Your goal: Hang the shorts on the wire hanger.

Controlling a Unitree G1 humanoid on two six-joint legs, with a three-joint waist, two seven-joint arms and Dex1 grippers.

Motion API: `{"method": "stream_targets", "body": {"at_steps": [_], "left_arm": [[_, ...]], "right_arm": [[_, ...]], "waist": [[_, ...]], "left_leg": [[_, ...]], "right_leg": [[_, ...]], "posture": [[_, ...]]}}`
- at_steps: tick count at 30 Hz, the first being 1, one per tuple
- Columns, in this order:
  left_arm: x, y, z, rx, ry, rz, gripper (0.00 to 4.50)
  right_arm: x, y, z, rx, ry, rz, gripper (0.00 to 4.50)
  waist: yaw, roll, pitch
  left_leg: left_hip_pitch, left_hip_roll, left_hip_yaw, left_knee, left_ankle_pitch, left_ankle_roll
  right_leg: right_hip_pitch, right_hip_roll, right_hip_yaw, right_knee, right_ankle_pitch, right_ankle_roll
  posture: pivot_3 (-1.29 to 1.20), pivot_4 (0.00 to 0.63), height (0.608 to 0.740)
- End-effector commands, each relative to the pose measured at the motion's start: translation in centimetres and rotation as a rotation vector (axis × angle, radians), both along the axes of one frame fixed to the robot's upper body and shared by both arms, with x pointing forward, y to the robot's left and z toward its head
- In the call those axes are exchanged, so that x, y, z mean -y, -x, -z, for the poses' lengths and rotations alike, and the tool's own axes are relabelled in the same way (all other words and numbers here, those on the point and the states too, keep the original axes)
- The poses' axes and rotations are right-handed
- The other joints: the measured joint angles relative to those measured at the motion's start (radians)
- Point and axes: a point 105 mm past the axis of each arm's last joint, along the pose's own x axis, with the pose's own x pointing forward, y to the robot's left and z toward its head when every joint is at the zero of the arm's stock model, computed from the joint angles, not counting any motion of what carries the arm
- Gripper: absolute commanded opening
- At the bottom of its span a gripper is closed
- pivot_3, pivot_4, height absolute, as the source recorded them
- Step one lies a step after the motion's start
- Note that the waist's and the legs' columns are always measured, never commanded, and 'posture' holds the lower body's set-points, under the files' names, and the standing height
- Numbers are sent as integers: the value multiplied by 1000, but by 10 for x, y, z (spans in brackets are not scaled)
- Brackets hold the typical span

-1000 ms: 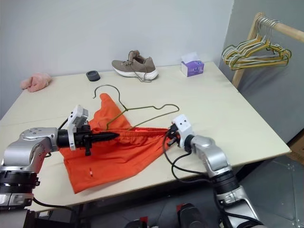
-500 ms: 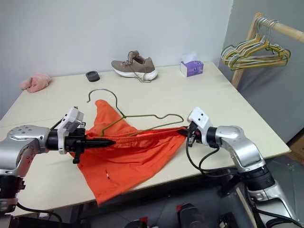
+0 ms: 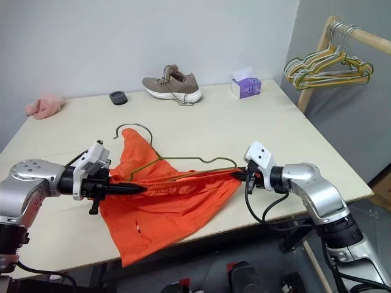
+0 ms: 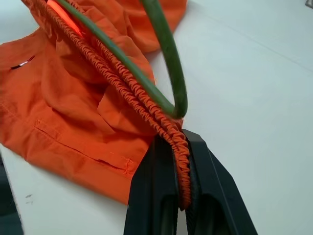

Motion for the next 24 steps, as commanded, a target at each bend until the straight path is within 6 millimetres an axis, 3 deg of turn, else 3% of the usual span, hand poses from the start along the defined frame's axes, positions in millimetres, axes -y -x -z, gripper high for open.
{"method": "stream_targets", "body": {"at_steps": [1, 5, 9, 24], "left_arm": [[-27, -7, -17, 9, 16, -147, 0], [-20, 7, -9, -40, -11, -81, 0], [-26, 14, -2, -61, -67, -67, 0], [-45, 14, 9, -44, -204, -75, 0]], "right_arm": [[60, -22, 2, -13, 71, 259, 32], [56, -22, 6, -35, 57, 261, 32], [57, -23, 8, -47, 58, 268, 32], [60, -21, 8, -48, 79, 256, 32]], "waist": [[0, 0, 0], [-4, 0, 0], [0, 0, 0], [0, 0, 0]], "left_leg": [[0, 0, 0, 0, 0, 0], [0, 0, 0, 0, 0, 0], [0, 0, 0, -1, 0, 0], [0, 0, 0, -1, 0, 0]], "right_leg": [[0, 0, 0, 0, 0, 0], [0, 0, 0, 0, 0, 0], [0, 0, 0, 0, 0, 0], [0, 0, 0, -1, 0, 0]], "posture": [[-213, 35, 740], [-215, 36, 740], [-210, 37, 740], [-210, 36, 740]]}}
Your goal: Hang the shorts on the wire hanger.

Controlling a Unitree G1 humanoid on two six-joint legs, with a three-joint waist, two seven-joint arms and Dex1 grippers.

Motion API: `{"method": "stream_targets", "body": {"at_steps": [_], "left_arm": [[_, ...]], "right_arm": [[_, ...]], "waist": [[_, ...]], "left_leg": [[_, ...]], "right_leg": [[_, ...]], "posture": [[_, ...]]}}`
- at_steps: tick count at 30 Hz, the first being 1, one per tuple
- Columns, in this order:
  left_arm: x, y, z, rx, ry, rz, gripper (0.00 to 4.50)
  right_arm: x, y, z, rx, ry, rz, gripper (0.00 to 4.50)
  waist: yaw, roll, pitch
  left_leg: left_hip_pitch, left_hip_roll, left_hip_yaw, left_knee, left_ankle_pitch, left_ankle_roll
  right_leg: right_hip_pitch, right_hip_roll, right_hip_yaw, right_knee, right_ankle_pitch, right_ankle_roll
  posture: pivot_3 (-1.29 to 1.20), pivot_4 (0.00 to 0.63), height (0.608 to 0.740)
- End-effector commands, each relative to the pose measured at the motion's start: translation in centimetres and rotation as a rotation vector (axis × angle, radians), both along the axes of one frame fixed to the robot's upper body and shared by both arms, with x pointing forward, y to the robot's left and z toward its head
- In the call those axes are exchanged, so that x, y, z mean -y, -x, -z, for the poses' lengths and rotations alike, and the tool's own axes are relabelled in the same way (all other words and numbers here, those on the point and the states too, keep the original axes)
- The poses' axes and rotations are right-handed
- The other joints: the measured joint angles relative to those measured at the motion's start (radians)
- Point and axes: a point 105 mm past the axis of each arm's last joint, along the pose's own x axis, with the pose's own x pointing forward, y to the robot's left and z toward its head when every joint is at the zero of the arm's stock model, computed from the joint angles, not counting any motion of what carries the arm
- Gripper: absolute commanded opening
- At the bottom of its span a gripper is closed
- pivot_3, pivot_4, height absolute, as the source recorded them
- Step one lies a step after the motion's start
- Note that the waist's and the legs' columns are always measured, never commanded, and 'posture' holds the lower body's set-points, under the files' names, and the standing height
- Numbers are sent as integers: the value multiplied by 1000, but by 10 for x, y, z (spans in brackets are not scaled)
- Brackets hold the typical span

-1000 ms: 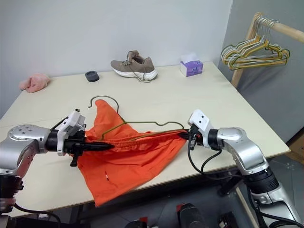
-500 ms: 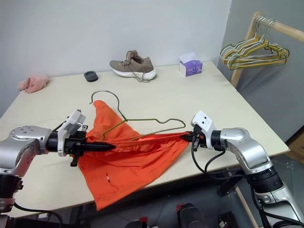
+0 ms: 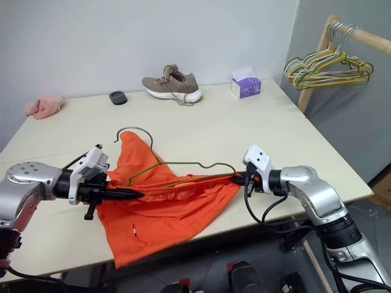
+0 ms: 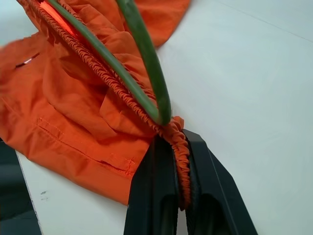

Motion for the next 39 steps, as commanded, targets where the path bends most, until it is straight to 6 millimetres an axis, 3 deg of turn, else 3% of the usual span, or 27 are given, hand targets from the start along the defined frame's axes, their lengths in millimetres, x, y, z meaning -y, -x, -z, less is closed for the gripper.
{"method": "stream_targets", "body": {"at_steps": [1, 9, 17, 23, 39], "left_arm": [[-44, -1, 1, -18, -163, -140, 0], [-59, -14, 2, 18, -185, -225, 0], [-61, -9, 7, 3, -213, -209, 0], [-76, -9, 12, 24, -298, -241, 0], [-84, -24, 14, 101, -337, -296, 0]], "right_arm": [[65, -24, -2, 20, 101, 263, 32], [67, -18, -5, 20, 113, 243, 32], [69, -17, -4, 17, 121, 243, 32], [74, -12, -6, 11, 137, 229, 32], [70, 4, -5, 45, 223, 129, 32]], "waist": [[0, 0, 0], [0, 0, 0], [0, 0, 0], [1, 0, 0], [1, 0, 0]], "left_leg": [[0, 0, 0, 0, 0, 0], [0, 0, 0, 0, 0, 0], [-1, 0, 0, -1, 0, 0], [-1, 0, 0, -1, 0, 0], [-2, 0, 0, -1, 0, 0]], "right_leg": [[0, 0, 0, 0, 0, 0], [0, 0, 0, 0, 0, 0], [0, 0, 0, -2, 0, 0], [0, 0, 0, -2, 0, 0], [0, 0, 0, -4, 0, 1]], "posture": [[-211, 37, 740], [-215, 38, 740], [-215, 39, 740], [-214, 39, 740], [-217, 34, 740]]}}
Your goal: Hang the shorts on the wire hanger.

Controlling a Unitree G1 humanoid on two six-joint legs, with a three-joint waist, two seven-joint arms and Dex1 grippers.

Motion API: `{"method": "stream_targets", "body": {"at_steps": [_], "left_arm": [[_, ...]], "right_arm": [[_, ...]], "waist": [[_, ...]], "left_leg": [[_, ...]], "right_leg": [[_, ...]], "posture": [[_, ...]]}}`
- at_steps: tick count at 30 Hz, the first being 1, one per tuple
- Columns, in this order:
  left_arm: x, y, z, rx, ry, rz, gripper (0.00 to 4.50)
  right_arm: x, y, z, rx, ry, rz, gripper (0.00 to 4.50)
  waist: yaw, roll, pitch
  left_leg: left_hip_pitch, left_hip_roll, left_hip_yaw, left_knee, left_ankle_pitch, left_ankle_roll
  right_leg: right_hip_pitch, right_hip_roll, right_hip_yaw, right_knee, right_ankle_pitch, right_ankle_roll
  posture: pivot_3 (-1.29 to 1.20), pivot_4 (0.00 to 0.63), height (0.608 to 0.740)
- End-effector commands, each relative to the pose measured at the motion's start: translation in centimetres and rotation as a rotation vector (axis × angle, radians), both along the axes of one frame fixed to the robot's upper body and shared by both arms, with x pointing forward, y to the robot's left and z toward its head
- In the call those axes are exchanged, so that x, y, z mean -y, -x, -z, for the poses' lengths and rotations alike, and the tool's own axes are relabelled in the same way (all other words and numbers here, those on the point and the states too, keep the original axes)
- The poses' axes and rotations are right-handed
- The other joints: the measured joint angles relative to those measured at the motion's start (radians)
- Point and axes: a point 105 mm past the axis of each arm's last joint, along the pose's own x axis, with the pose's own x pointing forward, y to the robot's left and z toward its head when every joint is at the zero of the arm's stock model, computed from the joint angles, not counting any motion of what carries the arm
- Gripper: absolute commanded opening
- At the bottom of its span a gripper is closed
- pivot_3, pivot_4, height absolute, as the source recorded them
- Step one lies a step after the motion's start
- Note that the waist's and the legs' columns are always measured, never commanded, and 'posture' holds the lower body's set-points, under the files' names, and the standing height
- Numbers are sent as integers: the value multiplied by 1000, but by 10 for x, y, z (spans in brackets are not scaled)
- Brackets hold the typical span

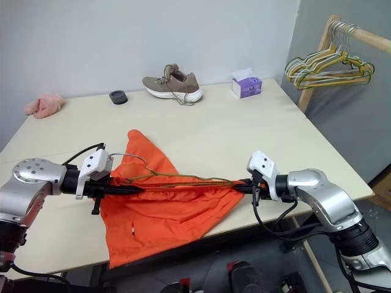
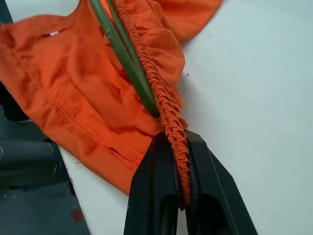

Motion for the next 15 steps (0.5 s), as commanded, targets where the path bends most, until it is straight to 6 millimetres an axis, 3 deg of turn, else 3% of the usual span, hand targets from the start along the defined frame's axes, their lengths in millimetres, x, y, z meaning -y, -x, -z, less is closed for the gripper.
{"method": "stream_targets", "body": {"at_steps": [1, 5, 15], "left_arm": [[-74, 0, 7, -55, -185, -305, 0], [-78, 8, 11, -91, -207, -293, 0], [-90, 7, 15, -105, -201, -379, 0]], "right_arm": [[62, -20, 1, 77, 189, 209, 32], [63, -22, 1, 115, 212, 194, 32], [68, -21, 0, 165, 250, 154, 32]], "waist": [[-1, 0, 0], [-2, 0, 0], [0, 0, 0]], "left_leg": [[0, 0, 0, 0, 0, 0], [0, 0, 0, 0, 0, 0], [0, 0, 0, 0, 0, 0]], "right_leg": [[0, 0, 0, 0, 0, 0], [0, 0, 0, 0, 0, 0], [0, 0, 0, 0, 0, 0]], "posture": [[-217, 34, 740], [-216, 33, 740], [-216, 35, 740]]}}
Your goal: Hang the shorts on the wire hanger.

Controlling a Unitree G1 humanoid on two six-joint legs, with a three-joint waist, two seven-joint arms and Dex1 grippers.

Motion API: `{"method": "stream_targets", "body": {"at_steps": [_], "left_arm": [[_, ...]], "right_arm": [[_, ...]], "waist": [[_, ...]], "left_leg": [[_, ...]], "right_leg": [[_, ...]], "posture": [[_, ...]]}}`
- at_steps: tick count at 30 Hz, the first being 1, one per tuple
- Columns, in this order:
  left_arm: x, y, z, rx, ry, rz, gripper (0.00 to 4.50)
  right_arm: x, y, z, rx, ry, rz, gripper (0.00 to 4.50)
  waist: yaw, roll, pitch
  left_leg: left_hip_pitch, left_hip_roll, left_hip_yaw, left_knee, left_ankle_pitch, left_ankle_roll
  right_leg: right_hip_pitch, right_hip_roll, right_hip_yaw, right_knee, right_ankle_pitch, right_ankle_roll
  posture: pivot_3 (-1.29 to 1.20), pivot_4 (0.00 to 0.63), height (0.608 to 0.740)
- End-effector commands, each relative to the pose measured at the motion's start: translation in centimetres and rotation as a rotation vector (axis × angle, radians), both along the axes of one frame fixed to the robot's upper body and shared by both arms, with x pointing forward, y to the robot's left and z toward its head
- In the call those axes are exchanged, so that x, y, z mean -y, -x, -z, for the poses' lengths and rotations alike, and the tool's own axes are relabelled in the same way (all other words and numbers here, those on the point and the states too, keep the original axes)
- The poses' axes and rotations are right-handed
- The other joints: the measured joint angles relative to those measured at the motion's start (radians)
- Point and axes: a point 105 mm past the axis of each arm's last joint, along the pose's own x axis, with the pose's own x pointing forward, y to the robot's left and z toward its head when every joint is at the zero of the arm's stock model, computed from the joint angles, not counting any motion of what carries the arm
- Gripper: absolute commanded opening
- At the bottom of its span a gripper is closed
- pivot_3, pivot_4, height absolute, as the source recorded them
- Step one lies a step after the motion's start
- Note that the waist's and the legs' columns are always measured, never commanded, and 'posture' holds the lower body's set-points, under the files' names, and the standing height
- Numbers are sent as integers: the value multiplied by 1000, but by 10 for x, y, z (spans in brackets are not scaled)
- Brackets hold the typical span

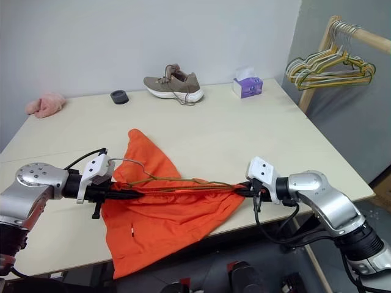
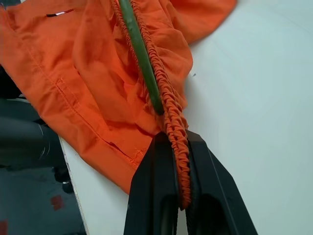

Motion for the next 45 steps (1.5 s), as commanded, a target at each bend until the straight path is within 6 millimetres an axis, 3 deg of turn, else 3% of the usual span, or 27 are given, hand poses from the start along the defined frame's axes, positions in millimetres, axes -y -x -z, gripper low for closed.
{"method": "stream_targets", "body": {"at_steps": [1, 14, 25, 29, 34, 42, 43, 45], "left_arm": [[-89, 2, 4, -65, -217, -369, 0], [-104, 1, 14, -62, -271, -444, 0], [-113, -1, 15, -34, -308, -466, 0], [-115, -2, 16, -20, -316, -474, 0], [-116, -1, 17, -19, -342, -456, 0], [-120, -2, 17, 1, -359, -477, 0], [-121, -2, 17, 4, -361, -479, 0], [-118, -8, 17, 27, -354, -487, 0]], "right_arm": [[69, -25, -3, 86, 188, 222, 32], [67, -18, -4, 273, 284, 49, 32], [79, -13, 3, 286, 343, 12, 32], [91, -12, 12, 298, 427, -19, 32], [99, -17, 10, 276, 400, 44, 32], [130, -19, 9, 401, 587, -36, 32], [130, -19, 10, 408, 591, -44, 32], [109, -21, 5, 434, 507, -50, 32]], "waist": [[0, 0, 0], [0, 0, 0], [2, 0, 0], [2, 0, 0], [2, 0, 0], [3, 0, 0], [3, 0, 0], [3, 0, 0]], "left_leg": [[0, 0, 0, 0, 0, 0], [0, 0, 0, 0, 0, 0], [0, 0, 0, 0, 0, 0], [0, 0, 0, 0, 0, 0], [0, 0, 0, 0, 0, 0], [0, 0, 0, 0, 0, 0], [1, 0, 0, 0, 0, 0], [1, 0, 0, 0, 0, 0]], "right_leg": [[0, 0, 0, 0, 0, 0], [0, 0, 0, 0, 0, 0], [0, 0, 0, 0, 0, 0], [0, 0, 0, 0, 0, 0], [0, 0, 0, 0, 0, 0], [1, 0, 0, 0, 0, 0], [1, 0, 0, 0, 0, 0], [1, 0, 0, 0, 0, 0]], "posture": [[-216, 35, 740], [-219, 41, 740], [-220, 40, 740], [-221, 42, 740], [-218, 41, 740], [-219, 45, 740], [-219, 45, 740], [-221, 43, 740]]}}
